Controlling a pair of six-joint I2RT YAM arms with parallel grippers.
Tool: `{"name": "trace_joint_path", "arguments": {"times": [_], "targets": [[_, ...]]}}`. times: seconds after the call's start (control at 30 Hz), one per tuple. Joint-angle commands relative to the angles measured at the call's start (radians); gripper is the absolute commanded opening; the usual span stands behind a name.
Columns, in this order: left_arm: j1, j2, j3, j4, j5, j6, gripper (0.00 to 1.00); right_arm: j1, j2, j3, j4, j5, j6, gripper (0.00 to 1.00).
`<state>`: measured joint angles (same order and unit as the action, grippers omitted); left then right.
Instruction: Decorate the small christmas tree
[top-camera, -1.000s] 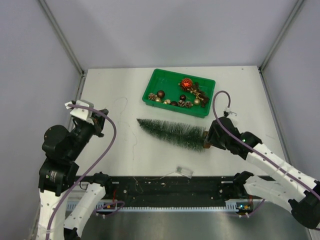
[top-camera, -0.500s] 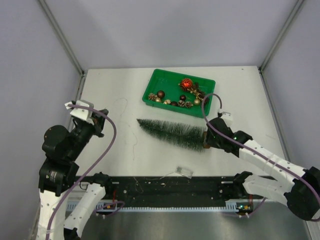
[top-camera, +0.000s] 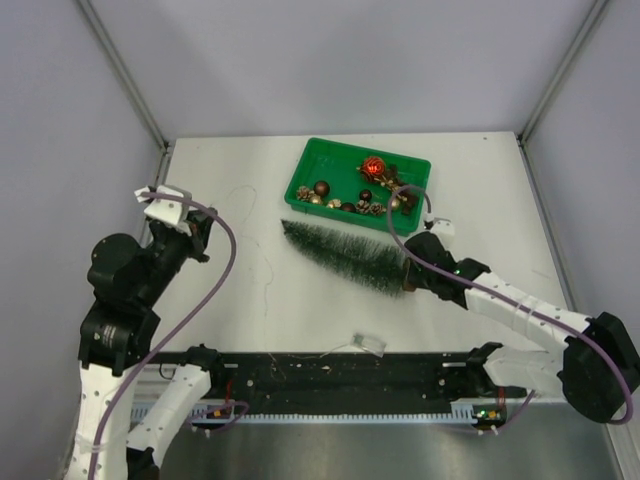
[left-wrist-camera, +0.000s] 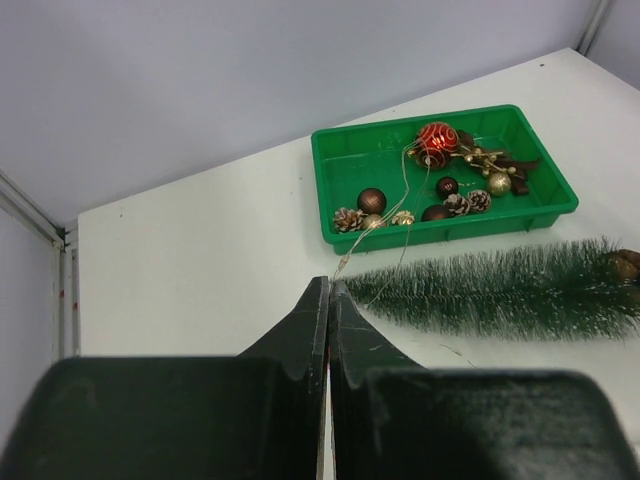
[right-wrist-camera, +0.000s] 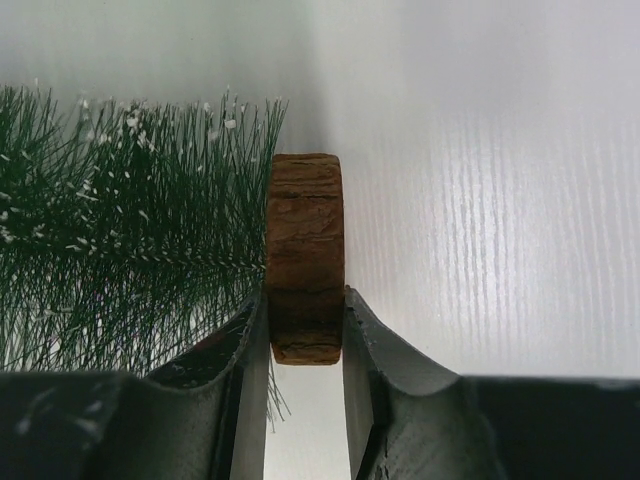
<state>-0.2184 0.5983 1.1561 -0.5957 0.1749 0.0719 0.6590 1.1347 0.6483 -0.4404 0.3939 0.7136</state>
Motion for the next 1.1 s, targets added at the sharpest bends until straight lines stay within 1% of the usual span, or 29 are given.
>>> {"name": "trace_joint_path", "arguments": {"times": [0.0,0.07,0.23,0.27,0.3,0.33,0.43,0.47,0.53,0.57,0.63,0.77,0.83,0.9,0.93,1.03,1.07], "targets": [[0.002,0.09,0.083,0.096,-0.021,0.04,0.0,0.005,-0.062,0.075,-0.053,0.085,-0.025,0.0],[0.004,0.139,0.123,0.102,-0.04,0.042,0.0,0.005,-0.125,0.146,-0.122,0.103,-0.026,0.0],[0.004,0.236,0.169,0.126,-0.156,0.069,0.0,0.005,-0.292,0.299,-0.334,0.016,-0.017,0.0],[0.004,0.254,0.178,0.134,-0.164,0.075,0.0,0.007,-0.329,0.31,-0.363,-0.016,-0.014,0.0],[0.004,0.277,0.191,0.142,-0.214,0.078,0.0,0.007,-0.358,0.316,-0.4,-0.042,-0.011,0.0],[0.004,0.299,0.203,0.152,-0.224,0.08,0.0,0.007,-0.383,0.321,-0.446,-0.064,-0.002,0.0],[0.002,0.36,0.255,0.174,-0.201,0.083,0.0,0.005,-0.443,0.323,-0.579,-0.093,0.027,0.0],[0.002,0.386,0.273,0.187,-0.192,0.083,0.0,0.007,-0.464,0.323,-0.599,-0.101,0.032,0.0],[0.002,0.444,0.332,0.194,-0.18,0.078,0.0,0.007,-0.504,0.329,-0.619,-0.119,0.029,0.0],[0.002,0.484,0.37,0.189,-0.148,0.077,0.0,0.007,-0.519,0.335,-0.623,-0.136,0.02,0.0],[0.001,0.559,0.451,0.172,-0.129,0.069,0.0,0.007,-0.536,0.343,-0.604,-0.196,-0.009,0.0],[-0.021,0.713,0.621,0.12,-0.109,0.075,0.0,0.007,-0.514,0.341,-0.568,-0.314,-0.057,0.0],[-0.051,0.767,0.712,0.1,-0.129,0.107,0.0,0.007,-0.498,0.321,-0.543,-0.36,-0.071,0.0],[-0.085,0.814,0.776,0.086,-0.152,0.144,0.0,0.007,-0.471,0.324,-0.552,-0.362,-0.091,0.0],[-0.105,0.836,0.803,0.082,-0.166,0.164,0.0,0.007,-0.458,0.329,-0.552,-0.354,-0.095,0.0],[-0.159,0.9,0.872,0.074,-0.233,0.224,0.0,0.005,-0.446,0.304,-0.489,-0.415,-0.1,0.0],[-0.171,0.917,0.89,0.073,-0.251,0.23,0.0,0.007,-0.446,0.301,-0.48,-0.405,-0.095,0.0]]}}
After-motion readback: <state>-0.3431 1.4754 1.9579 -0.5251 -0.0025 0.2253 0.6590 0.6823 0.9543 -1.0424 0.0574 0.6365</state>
